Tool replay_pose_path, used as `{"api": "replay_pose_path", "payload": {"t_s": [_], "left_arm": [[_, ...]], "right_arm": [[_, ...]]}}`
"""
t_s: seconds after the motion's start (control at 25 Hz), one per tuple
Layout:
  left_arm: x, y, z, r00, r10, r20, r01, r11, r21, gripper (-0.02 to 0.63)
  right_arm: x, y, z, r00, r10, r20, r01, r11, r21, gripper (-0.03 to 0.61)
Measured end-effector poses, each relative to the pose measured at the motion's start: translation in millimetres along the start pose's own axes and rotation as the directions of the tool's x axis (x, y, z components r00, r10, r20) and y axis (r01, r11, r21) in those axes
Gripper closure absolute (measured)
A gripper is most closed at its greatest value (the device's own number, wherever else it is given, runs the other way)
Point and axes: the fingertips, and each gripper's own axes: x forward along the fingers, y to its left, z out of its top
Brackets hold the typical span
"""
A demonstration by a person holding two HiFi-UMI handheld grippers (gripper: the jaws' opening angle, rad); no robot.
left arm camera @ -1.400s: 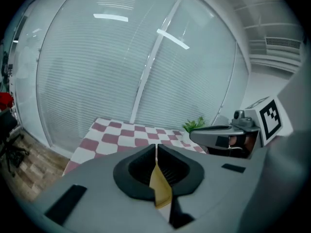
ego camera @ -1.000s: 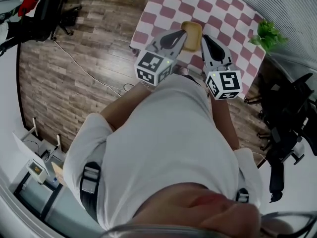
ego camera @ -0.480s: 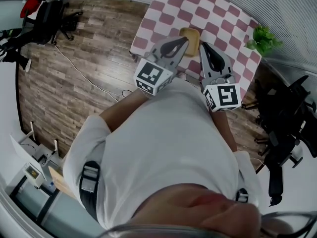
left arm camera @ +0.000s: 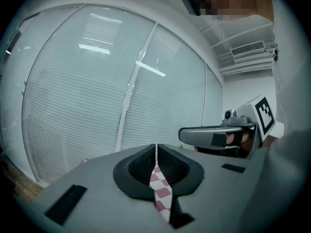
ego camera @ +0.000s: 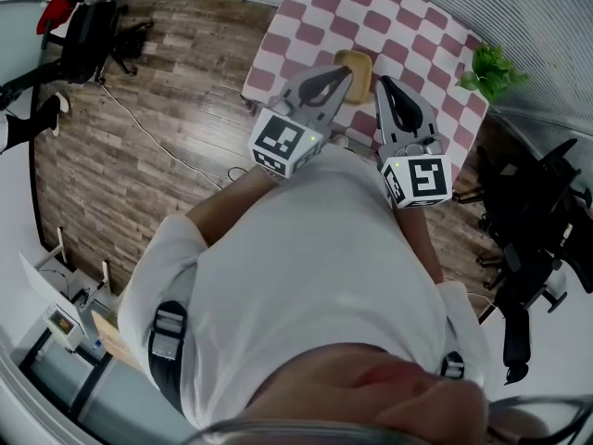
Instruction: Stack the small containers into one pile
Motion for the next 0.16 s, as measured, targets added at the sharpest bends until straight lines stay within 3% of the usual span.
{"api": "replay_pose_path", "payload": {"t_s": [0.16], "left_arm": [[1.1, -1.2, -1.3, 1.000, 0.002, -0.003, -0.002, 1.000, 0.000, 0.574]], "right_arm": [[-0.5, -0.9, -1.0, 1.000, 0.002, 0.002, -0.002, 1.000, 0.003, 0.541]]}}
